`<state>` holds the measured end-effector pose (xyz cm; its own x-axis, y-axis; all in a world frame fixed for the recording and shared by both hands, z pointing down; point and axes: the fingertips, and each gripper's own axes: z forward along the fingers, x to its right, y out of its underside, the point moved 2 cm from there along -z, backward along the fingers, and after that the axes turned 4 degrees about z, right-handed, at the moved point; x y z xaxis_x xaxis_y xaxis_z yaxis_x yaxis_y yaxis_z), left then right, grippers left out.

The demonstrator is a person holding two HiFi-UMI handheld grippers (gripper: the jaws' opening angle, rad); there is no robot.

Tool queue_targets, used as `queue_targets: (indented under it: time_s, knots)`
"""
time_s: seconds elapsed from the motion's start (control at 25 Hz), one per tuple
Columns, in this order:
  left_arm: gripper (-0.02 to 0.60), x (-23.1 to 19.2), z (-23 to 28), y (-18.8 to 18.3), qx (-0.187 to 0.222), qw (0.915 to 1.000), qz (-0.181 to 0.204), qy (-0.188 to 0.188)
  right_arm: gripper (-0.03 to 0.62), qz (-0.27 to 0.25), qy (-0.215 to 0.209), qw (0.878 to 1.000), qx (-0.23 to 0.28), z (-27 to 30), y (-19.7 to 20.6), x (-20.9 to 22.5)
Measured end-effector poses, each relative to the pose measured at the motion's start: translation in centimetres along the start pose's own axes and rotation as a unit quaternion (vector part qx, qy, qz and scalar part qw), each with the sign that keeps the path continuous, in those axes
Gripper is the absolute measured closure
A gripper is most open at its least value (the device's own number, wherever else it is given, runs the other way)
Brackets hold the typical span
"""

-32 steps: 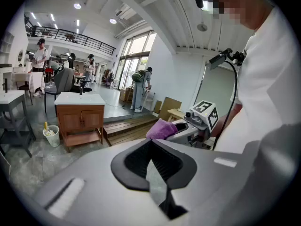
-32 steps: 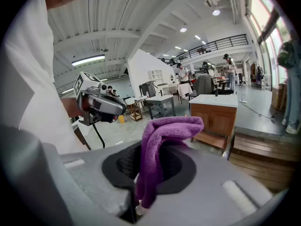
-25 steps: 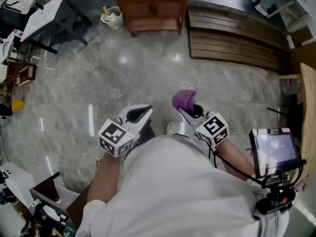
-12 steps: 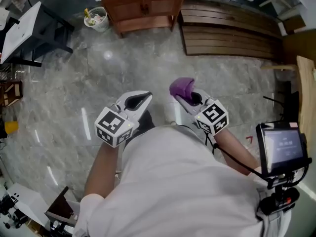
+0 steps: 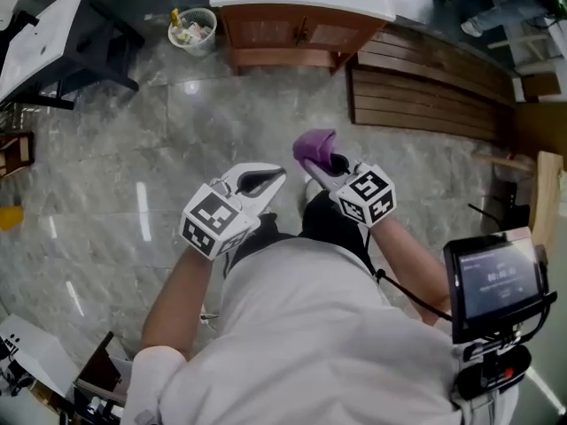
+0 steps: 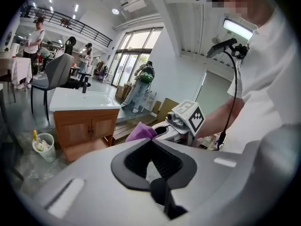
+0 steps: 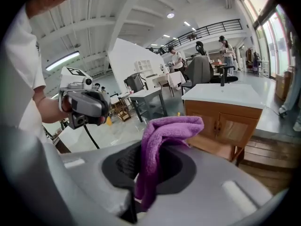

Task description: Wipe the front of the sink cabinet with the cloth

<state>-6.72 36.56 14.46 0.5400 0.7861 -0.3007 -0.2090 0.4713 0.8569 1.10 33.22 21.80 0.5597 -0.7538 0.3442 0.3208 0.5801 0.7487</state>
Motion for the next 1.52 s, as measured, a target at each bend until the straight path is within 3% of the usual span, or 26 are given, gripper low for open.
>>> queue_targets:
  time_s: [0.16, 0.36, 0.56, 0.76, 0.88, 1.04, 1.24, 1.52]
  knots:
    - [0.576, -4.8, 2.7, -1.0, -0.002, 0.9996, -0.014, -0.026, 0.533, 0.008, -0.039, 0.999, -0.010, 6.0, -3.2, 5.1]
    - [0.575, -9.6, 5.5, -3.4, 0.002, 0.9977, -0.033, -0.060, 0.533, -0.021, -0.090, 0.995, -0.039, 12.7, -6.5, 9.1]
    - [0.577, -16.2, 10.3, -3.6, 0.028, 0.9941, -0.062, -0.085, 0.533, -0.018, -0.129, 0.990, -0.063, 20.9, -6.8, 15.6]
    - [0.575, -19.2, 11.3, -4.1, 0.040, 0.9939, -0.070, -0.075, 0.533, 0.033, -0.121, 0.990, -0.060, 25.8, -8.7, 18.5]
    - [0.577, -22.2, 11.9, -2.6, 0.030, 0.9954, -0.060, -0.068, 0.533, 0.092, -0.119, 0.988, -0.036, 30.3, -9.3, 20.3]
    - [0.576, -25.3, 11.8, -0.4, 0.024, 0.9962, -0.058, -0.061, 0.533, 0.161, -0.133, 0.978, -0.007, 36.4, -9.8, 21.3]
    - [0.575, -28.4, 11.5, 1.3, 0.023, 0.9962, -0.062, -0.057, 0.533, 0.207, -0.137, 0.969, 0.020, 42.4, -11.0, 23.5]
    - [0.577, -30.6, 11.7, 2.5, 0.022, 0.9965, -0.067, -0.045, 0.533, 0.275, -0.138, 0.950, 0.058, 46.1, -13.9, 26.5]
